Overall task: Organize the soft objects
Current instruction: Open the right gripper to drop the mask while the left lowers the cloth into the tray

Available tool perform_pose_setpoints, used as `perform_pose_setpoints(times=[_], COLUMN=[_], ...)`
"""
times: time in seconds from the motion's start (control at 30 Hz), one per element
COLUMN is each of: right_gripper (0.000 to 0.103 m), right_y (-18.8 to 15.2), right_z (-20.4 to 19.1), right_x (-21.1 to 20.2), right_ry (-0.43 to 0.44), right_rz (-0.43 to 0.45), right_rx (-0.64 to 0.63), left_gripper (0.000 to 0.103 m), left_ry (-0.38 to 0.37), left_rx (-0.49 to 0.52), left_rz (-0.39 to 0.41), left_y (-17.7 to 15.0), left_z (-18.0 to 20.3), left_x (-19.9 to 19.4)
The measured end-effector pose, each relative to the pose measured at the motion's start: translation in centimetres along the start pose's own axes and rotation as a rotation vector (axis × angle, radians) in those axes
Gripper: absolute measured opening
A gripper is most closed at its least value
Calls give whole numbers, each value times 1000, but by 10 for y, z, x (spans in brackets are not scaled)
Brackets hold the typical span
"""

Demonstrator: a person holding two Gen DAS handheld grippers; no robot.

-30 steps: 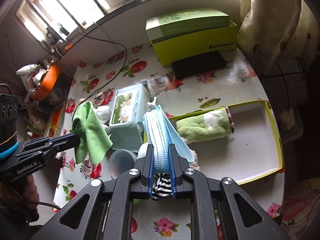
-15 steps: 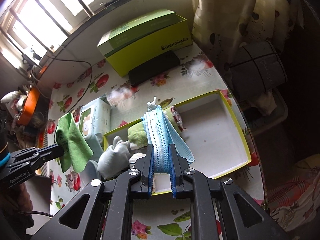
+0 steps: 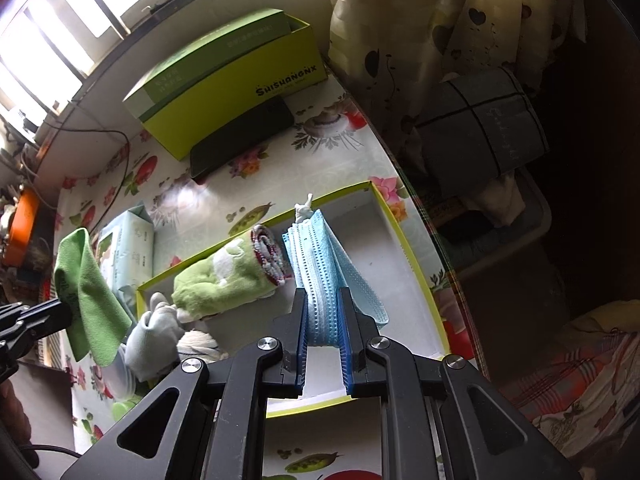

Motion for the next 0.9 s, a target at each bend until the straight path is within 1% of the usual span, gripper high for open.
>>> perform_pose_setpoints(times=[0.23,0.3,0.4,0.47,0.53,0.73,0.9], right_gripper=[13,13,17,27,31,32,32], right_y=[6,5,0,-3,-5,-12,-24], right_z=[18,22,22,20,18,21,21], right_x=[18,25,31,30,25,2,-9], right_ry=[-94,-113,-78,-69,-56,-26,-14], right_rz=[2,-12,-39,-38,-33,-4,-2], right_rx=[-60,-70,-65,-68,-57,-8,15], left_gripper=[5,5,5,5,5,5,5], left_ry=[-13,-18,-27,-34,-40,-64,-86], left_rx=[28,34,38,42,47,74,92], left_rz=[-23,-31,-43,-51,-59,-89,-125], left_y=[5,5,5,6,7,7,6], left_z=[14,17,22,25,29,42,53], left_x=[12,16,21,25,30,46,65])
Point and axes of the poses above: each gripper's, at about its wrist camera, not at the fingertips, and x roughly the way its jaws point, z to its right, y to its top, the point moved 8 cm from there along x, roughly the way its jaws point, and after that the axes turned 5 degrees about x, right-handed, at the moved point
